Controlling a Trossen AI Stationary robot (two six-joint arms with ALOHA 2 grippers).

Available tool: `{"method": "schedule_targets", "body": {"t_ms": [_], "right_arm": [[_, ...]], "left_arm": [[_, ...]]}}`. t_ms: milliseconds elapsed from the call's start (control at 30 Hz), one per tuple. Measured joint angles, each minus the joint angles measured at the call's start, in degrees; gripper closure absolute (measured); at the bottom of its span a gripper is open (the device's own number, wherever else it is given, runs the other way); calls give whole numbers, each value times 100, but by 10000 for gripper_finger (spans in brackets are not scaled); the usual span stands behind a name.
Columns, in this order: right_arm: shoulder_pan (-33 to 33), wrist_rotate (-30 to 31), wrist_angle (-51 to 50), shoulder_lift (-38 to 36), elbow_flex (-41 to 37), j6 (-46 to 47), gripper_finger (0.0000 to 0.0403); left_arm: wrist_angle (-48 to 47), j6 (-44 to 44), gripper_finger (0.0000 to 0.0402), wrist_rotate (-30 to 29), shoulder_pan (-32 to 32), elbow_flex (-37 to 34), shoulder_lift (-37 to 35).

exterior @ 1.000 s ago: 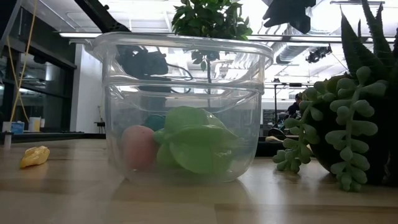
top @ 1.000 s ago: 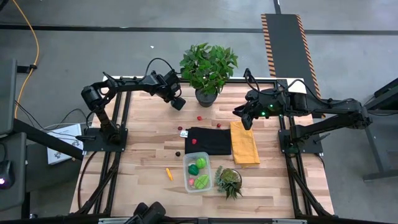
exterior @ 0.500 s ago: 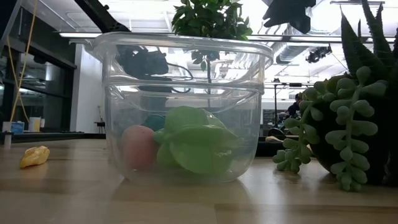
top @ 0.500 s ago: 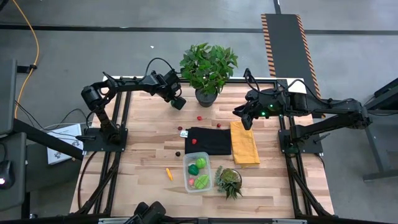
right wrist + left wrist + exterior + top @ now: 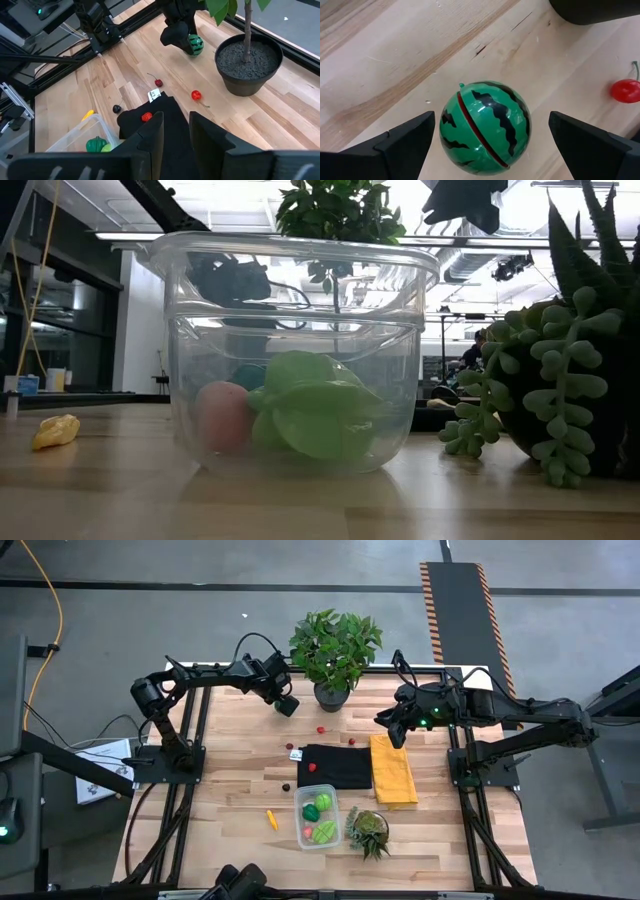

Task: Pick and placing Produce into tupperware
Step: Put the watermelon into the bin

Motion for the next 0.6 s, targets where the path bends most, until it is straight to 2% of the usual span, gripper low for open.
{"method": "schedule_targets", "body": {"t_ms": [600], "right_arm": [[0, 35, 0, 0, 0, -2, 320]], "left_arm": [[0, 44, 21, -67, 6, 0, -2]]}}
